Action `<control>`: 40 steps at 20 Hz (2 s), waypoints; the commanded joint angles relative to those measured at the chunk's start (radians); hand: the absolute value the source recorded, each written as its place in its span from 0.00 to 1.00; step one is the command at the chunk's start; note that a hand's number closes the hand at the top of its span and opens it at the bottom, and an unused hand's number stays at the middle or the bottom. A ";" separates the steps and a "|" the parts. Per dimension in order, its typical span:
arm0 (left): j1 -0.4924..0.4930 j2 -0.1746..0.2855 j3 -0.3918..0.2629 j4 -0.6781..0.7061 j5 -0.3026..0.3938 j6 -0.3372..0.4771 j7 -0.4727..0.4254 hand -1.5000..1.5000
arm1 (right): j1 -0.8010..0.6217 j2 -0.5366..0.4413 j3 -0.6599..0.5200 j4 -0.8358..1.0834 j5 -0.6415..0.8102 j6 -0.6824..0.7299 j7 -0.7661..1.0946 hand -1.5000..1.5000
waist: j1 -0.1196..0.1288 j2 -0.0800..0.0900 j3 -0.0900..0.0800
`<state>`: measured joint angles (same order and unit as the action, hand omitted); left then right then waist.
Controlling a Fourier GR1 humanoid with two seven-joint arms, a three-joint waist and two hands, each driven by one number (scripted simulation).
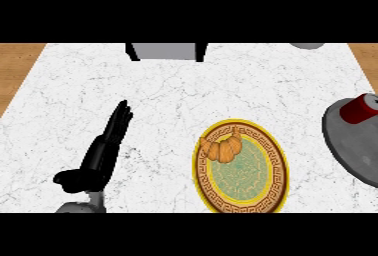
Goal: Pick the can from the plate and place it in the pan
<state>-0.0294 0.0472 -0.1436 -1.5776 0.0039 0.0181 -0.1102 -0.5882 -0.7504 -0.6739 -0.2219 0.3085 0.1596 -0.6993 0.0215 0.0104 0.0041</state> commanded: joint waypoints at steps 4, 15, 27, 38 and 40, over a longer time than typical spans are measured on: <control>0.013 0.018 0.003 -0.019 0.014 -0.015 0.021 0.50 | 0.122 -0.117 -0.034 0.048 -0.068 0.385 -0.098 0.00 | -0.011 -0.004 0.000; 0.031 0.007 0.011 -0.014 0.004 0.003 0.000 0.50 | 0.297 -0.075 0.013 -0.038 -0.072 0.423 -0.314 0.00 | -0.012 -0.005 0.001; 0.014 -0.005 0.001 -0.042 0.002 0.005 0.042 0.50 | 0.423 -0.081 0.075 -0.096 -0.084 0.420 -0.386 0.00 | -0.020 -0.010 0.000; 0.004 -0.003 0.018 -0.046 0.002 0.006 0.048 0.50 | 0.427 -0.084 0.116 -0.118 -0.095 0.312 -0.391 0.00 | -0.015 -0.010 -0.001; -0.043 -0.010 0.022 -0.025 -0.007 0.019 0.075 0.50 | 0.396 -0.127 0.115 -0.102 -0.097 0.309 -0.371 0.00 | -0.014 -0.007 0.000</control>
<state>-0.0300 0.0417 -0.1324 -1.5972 -0.0006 0.0226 -0.0756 -0.1829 -0.8560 -0.5649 -0.3407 0.2123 0.3693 -0.9352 0.0062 0.0021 0.0038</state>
